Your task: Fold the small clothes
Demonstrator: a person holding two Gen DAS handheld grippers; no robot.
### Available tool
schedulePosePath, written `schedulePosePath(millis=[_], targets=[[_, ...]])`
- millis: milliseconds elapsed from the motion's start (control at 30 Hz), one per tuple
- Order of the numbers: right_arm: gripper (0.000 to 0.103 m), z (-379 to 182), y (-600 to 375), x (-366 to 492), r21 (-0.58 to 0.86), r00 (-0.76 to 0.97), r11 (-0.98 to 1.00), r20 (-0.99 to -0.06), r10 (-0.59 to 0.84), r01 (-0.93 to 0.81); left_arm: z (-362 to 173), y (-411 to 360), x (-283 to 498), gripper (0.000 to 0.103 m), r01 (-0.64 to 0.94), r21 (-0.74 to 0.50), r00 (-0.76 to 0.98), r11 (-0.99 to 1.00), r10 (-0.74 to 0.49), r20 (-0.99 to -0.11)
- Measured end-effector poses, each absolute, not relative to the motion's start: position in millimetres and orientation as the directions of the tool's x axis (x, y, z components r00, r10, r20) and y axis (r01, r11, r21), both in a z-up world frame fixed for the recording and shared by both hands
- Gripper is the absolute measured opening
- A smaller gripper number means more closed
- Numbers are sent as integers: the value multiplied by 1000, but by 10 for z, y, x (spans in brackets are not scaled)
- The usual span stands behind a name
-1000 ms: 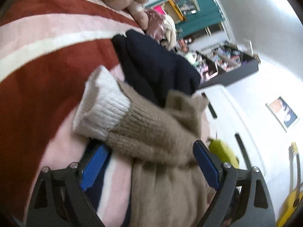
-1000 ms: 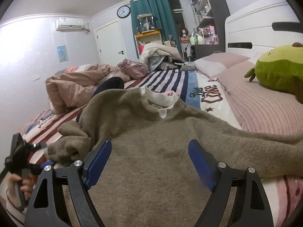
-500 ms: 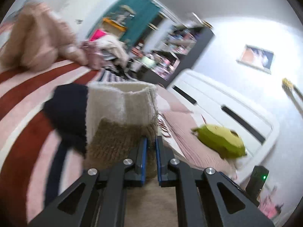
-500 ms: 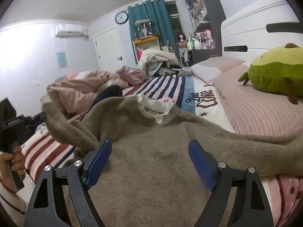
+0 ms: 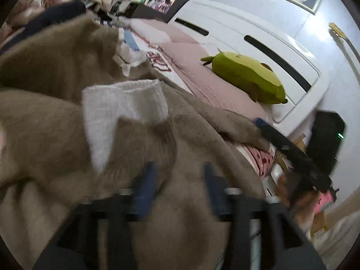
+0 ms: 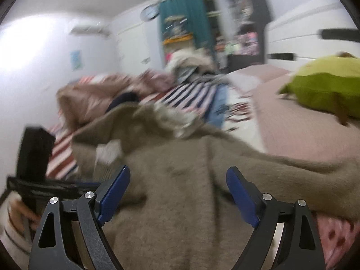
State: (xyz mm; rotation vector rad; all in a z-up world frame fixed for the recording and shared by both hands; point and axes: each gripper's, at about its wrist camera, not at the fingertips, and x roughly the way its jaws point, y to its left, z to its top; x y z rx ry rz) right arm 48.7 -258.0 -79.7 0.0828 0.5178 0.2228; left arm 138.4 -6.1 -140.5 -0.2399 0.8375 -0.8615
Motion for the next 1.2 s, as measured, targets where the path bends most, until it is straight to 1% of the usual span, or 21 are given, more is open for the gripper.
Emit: schedulePosePath(millis=[67,133,167,200,267,300,333,367,400,433,500,533,567,667,733,867,967,1033,1100,1133,1200], targets=[[85,-839,-2371,630,107,791,941,-517,328,-321,-1360,201,1344,58,556,-502,393,662,-742,-543],[85,-866,-2163,784,100,732,892,-535,422,-441,-1358,485,1213,59,504,-490,459,711,-701,-545],[85,-887,-2040,925,109,692,864,-553,464,-492,-1343,612,1189,61,476,-463,505,747,-664,-552],[85,-925,-1943,1053,117,659,846,-575,485,-521,-1284,754,1139,62,453,-431,547,780,-626,-557],[85,-1056,-1749,1331,104,618,837,-627,474,-537,-1225,1002,1035,68,408,-374,615,833,-553,-562],[83,-1114,-1687,1434,105,599,833,-646,472,-544,-1193,1130,1014,69,384,-367,638,847,-531,-558],[66,-1183,-1638,1527,123,566,821,-668,484,-557,-1173,1260,1009,69,364,-372,655,854,-518,-549],[35,-1251,-1570,1607,151,519,802,-690,504,-577,-1161,1334,1024,69,351,-379,666,856,-513,-541],[21,-1289,-1522,1643,169,488,788,-703,517,-591,-1155,1426,1045,69,341,-385,675,857,-509,-535],[10,-1303,-1510,1662,170,485,791,-709,513,-588,-1145,1484,1052,69,335,-387,682,859,-504,-530],[9,-1248,-1571,1641,207,494,801,-693,525,-562,-1129,1574,1086,73,338,-364,682,868,-493,-541],[9,-1184,-1670,1611,249,509,808,-668,542,-534,-1135,1599,1111,80,349,-349,675,870,-492,-550],[9,-1129,-1737,1582,265,534,819,-649,542,-509,-1162,1616,1145,82,357,-343,665,869,-495,-559],[8,-900,-2072,1337,257,694,900,-574,436,-353,-1222,1592,1288,82,343,-323,650,882,-471,-596],[8,-803,-2319,1137,285,760,922,-527,380,-263,-1256,1514,1345,82,344,-310,644,886,-463,-608],[8,-816,-2669,822,331,824,938,-498,269,-107,-1331,1368,1404,82,357,-337,627,871,-491,-604],[9,-917,-2867,639,346,838,938,-503,212,-29,-1425,1222,1476,82,353,-359,602,864,-504,-620],[10,-997,-2985,565,388,826,921,-522,211,10,-1501,1094,1533,82,355,-362,587,862,-507,-631],[13,-1114,-2973,532,411,805,911,-551,220,32,-1570,992,1592,82,352,-359,578,864,-503,-643],[15,-1164,-2996,524,408,786,912,-579,219,47,-1615,935,1634,82,350,-356,567,866,-499,-656],[27,-1190,-3021,514,351,766,934,-617,181,61,-1716,839,1730,82,342,-354,546,871,-491,-679]])
